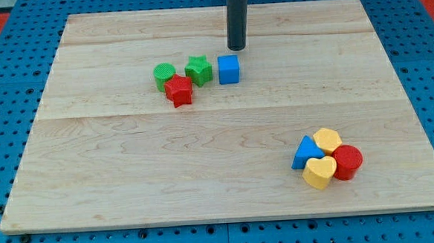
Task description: Place the cube at the top left side of triangle
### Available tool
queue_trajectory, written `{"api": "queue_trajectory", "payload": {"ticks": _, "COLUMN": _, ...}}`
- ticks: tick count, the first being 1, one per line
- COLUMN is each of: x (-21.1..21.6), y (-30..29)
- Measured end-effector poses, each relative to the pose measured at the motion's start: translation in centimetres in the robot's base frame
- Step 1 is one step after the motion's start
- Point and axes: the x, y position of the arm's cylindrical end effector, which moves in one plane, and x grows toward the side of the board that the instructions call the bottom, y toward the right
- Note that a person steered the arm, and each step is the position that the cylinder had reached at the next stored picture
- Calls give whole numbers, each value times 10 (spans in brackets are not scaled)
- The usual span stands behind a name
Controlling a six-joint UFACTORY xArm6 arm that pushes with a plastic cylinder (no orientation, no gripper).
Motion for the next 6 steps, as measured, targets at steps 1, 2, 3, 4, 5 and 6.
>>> {"api": "queue_trajectory", "payload": {"ticks": 1, "x": 0, "y": 0}}
{"api": "queue_trajectory", "payload": {"ticks": 2, "x": 0, "y": 0}}
{"api": "queue_trajectory", "payload": {"ticks": 3, "x": 0, "y": -3}}
{"api": "queue_trajectory", "payload": {"ticks": 4, "x": 0, "y": -4}}
{"api": "queue_trajectory", "payload": {"ticks": 5, "x": 0, "y": -8}}
{"api": "queue_trajectory", "payload": {"ticks": 6, "x": 13, "y": -13}}
